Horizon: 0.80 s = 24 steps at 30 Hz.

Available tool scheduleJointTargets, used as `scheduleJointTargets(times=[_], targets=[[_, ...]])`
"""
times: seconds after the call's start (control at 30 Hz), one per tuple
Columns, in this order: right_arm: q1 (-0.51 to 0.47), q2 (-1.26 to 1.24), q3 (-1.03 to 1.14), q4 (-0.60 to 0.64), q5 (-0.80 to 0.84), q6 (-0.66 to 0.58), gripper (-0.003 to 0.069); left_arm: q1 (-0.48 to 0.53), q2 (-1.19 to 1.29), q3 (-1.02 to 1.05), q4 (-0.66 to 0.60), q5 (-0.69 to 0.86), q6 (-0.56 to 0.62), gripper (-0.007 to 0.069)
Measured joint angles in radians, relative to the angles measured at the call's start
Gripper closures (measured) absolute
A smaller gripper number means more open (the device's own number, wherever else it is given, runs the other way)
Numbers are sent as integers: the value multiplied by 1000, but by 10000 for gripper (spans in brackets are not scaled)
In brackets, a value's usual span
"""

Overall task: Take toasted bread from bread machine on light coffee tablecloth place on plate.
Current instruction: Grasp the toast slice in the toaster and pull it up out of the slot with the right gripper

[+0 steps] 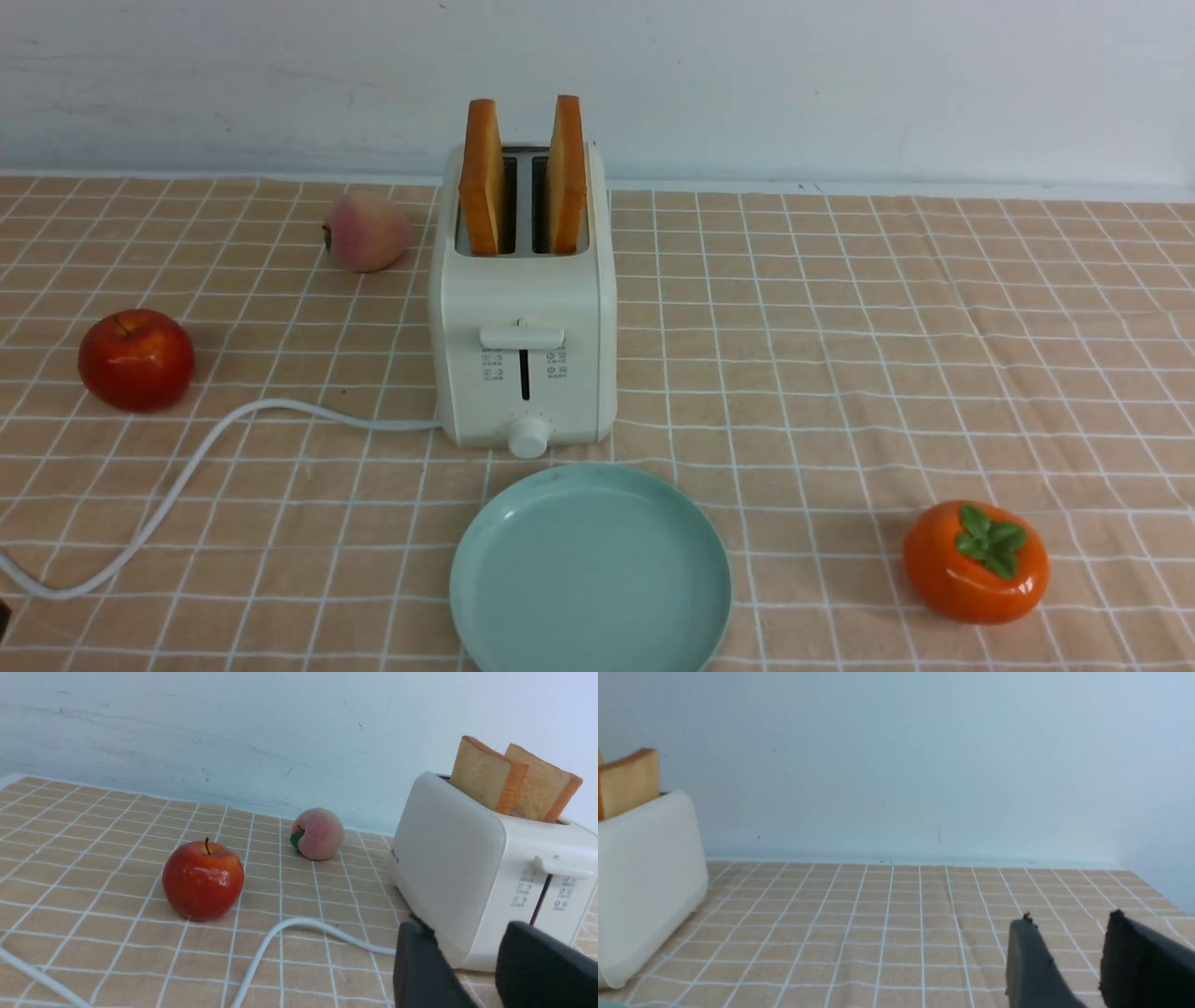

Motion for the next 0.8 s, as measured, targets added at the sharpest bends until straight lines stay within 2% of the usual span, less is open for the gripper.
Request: scheduleJointTargets(times=[0.17,0.27,0.3,0.43,0.57,0.6,0.63,0.7,0.8], targets=[[0,0,0,23,-168,103,419,2,0,0,4,-195,-11,384],[0,0,0,92,-391,240,419,2,0,0,-57,-545,-113,384],[0,0,-10,103,-428,256,419,2,0,-7,-73,-605,-131,384],[0,13,-153,113,-439,280,419,2,18,-155,-137,-670,-173,384],[0,151,-469,118,-352,284,419,2,158,-487,-145,-511,-164,384],[0,161,-487,118,-347,284,419,2,178,-506,-143,-497,-161,384],[0,252,-643,118,-277,284,419,2,269,-669,-139,-347,-139,384],[0,345,-777,112,-192,284,419,2,353,-806,-131,-193,-120,384],[0,491,-984,79,39,284,419,2,514,-1014,-129,116,-91,384]])
